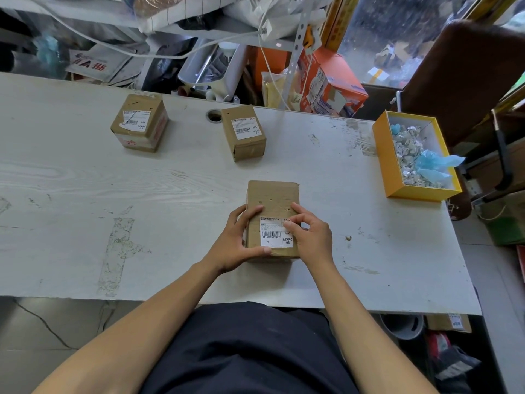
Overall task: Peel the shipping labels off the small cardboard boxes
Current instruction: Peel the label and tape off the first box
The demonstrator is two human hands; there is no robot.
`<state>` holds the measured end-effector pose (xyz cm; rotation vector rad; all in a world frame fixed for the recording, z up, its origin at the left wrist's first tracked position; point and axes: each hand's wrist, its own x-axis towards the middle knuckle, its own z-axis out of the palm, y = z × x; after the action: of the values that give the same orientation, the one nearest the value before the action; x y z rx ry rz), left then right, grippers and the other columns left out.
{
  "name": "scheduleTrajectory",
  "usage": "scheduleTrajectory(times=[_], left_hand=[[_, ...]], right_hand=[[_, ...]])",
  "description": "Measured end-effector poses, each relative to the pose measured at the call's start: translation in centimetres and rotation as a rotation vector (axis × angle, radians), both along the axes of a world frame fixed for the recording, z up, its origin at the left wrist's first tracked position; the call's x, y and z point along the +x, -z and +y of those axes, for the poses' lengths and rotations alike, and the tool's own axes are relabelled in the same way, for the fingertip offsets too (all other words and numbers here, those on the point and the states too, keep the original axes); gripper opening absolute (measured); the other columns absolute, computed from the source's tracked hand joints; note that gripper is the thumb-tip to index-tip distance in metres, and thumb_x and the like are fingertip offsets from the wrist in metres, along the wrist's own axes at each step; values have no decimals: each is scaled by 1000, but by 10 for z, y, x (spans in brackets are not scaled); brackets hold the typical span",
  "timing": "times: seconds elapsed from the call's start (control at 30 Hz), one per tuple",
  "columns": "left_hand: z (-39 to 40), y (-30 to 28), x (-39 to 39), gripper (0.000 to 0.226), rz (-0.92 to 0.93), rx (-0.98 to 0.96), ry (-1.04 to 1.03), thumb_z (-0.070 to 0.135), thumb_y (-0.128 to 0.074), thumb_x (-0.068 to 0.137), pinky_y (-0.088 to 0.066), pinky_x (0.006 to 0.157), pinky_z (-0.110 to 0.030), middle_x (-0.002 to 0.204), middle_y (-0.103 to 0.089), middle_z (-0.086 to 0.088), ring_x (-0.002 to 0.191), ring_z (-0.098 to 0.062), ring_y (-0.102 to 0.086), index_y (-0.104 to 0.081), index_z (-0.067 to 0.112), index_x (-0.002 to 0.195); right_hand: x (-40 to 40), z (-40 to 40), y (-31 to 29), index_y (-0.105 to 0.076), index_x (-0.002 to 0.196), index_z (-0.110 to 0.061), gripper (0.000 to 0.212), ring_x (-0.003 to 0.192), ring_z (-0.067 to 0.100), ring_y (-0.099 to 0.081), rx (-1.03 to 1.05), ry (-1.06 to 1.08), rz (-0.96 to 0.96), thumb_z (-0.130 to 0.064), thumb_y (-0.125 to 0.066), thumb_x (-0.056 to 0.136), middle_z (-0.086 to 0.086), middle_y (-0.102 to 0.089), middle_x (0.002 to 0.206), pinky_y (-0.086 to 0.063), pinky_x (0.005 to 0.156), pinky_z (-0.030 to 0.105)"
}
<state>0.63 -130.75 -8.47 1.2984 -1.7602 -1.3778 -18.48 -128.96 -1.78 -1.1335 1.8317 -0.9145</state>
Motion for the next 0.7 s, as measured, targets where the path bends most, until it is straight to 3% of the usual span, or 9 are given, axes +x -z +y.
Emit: scheduleTrajectory(times=[0.3, 0.43, 0.7], left_hand=[[0, 1, 0, 94, -7, 6, -6, 59, -82, 63, -52, 101, -47, 153, -23, 9, 135, -16, -42, -32, 57, 142], [0, 1, 0, 94, -8, 1, -4, 59, -81, 63, -52, 101, -47, 153, -23, 9, 134, -15, -42, -31, 57, 142], [0, 1, 0, 94, -3, 6, -3, 59, -82, 63, -52, 101, -46, 154, -22, 10, 135, -14, -42, -31, 57, 142]], right_hand=[[-1, 0, 1, -66, 69, -14, 18, 95, -8, -57, 8, 7, -29, -11, -70, 86, -12, -62, 131, -43, 65, 3], [-1, -1, 2, -69, 74, -8, 13, 86, -18, -55, 13, 9, -31, -11, -70, 86, -13, -61, 131, -45, 63, 5], [-1, 0, 0, -67, 70, -13, 17, 91, -15, -56, 10, 12, -52, -10, -70, 86, -12, -61, 131, -43, 64, 3]])
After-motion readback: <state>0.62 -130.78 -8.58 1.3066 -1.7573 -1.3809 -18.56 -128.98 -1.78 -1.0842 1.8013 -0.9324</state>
